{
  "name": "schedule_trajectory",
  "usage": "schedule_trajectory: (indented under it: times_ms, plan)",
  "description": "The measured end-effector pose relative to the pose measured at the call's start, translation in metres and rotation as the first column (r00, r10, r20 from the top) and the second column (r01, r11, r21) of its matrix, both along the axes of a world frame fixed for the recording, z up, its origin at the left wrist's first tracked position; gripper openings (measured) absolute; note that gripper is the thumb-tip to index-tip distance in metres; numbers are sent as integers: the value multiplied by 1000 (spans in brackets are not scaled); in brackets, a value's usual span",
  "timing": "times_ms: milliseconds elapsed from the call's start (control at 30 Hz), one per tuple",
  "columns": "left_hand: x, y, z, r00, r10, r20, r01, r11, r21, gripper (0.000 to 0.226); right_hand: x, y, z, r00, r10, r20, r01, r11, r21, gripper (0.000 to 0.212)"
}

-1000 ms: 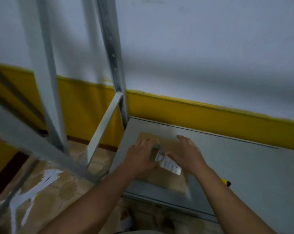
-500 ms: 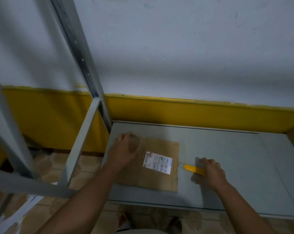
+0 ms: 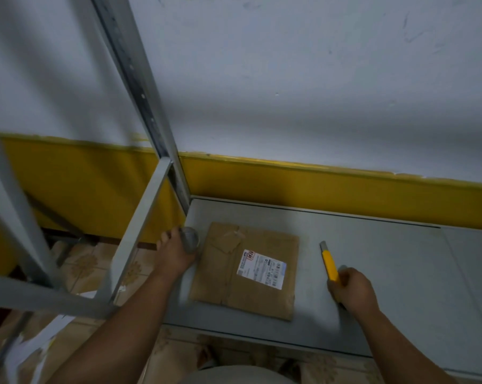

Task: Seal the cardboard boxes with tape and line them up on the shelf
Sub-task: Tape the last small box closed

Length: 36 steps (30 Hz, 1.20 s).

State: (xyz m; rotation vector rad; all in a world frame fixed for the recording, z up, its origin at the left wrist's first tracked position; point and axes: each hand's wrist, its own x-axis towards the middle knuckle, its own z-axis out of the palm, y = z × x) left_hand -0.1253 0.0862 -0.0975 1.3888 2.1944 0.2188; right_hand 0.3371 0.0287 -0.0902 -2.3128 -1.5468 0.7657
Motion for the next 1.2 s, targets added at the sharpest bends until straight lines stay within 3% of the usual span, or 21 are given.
schedule_trajectory:
  times_ms: [67, 167, 233, 333, 433, 567, 667, 733, 833, 967, 1033, 1100, 1200]
  plan:
    - [-1, -2, 1, 1000, -31, -7, 31, 1000, 0, 104, -4, 3, -2, 1000, -23, -5, 23, 1000, 9, 30]
    - [4, -12, 7, 982, -119, -149, 136, 985, 110, 104, -15, 5, -7, 987, 40, 155, -58, 992, 113, 52]
    - [20, -22, 21, 951, -246, -185, 288, 925, 249, 83, -35, 3, -4, 948, 229, 221, -273, 942, 194, 50]
    - [51, -40, 32, 854, -458, -248, 517, 804, 295, 49, -77, 1, -3, 875, 457, 159, -461, 887, -17, 60]
    - [76, -62, 22, 886, -464, 10, 457, 877, 150, 48, -106, 0, -10, 960, 278, -32, -280, 953, -113, 65]
    - [87, -82, -2, 948, -315, 49, 318, 945, -74, 74, -114, 6, -19, 973, 33, -227, -55, 994, -90, 70]
    - [86, -83, -9, 959, -249, 136, 259, 964, -63, 81, -107, 5, -26, 949, -121, -291, 95, 990, -99, 48]
    - [85, -79, -4, 966, -200, 166, 211, 976, -52, 81, -105, 3, -27, 906, -204, -370, 177, 978, -108, 51]
    - [82, -72, 1, 980, -85, 179, 99, 993, -68, 78, -112, 1, -23, 850, -251, -463, 200, 967, -158, 53]
    - [72, -70, -4, 976, 41, 212, -27, 997, -67, 75, -115, -1, -24, 885, -196, -423, 122, 973, -198, 30]
    - [66, -69, -12, 956, 117, 268, -102, 992, -71, 75, -111, 0, -22, 839, -262, -477, 168, 958, -232, 18]
    - [59, -66, -22, 927, 169, 334, -164, 985, -43, 75, -103, 2, -22, 788, -301, -538, 193, 949, -247, 19]
    - [60, -65, 4, 883, 174, 437, -186, 982, -16, 47, -92, -1, -14, 707, -324, -629, 178, 942, -286, 16]
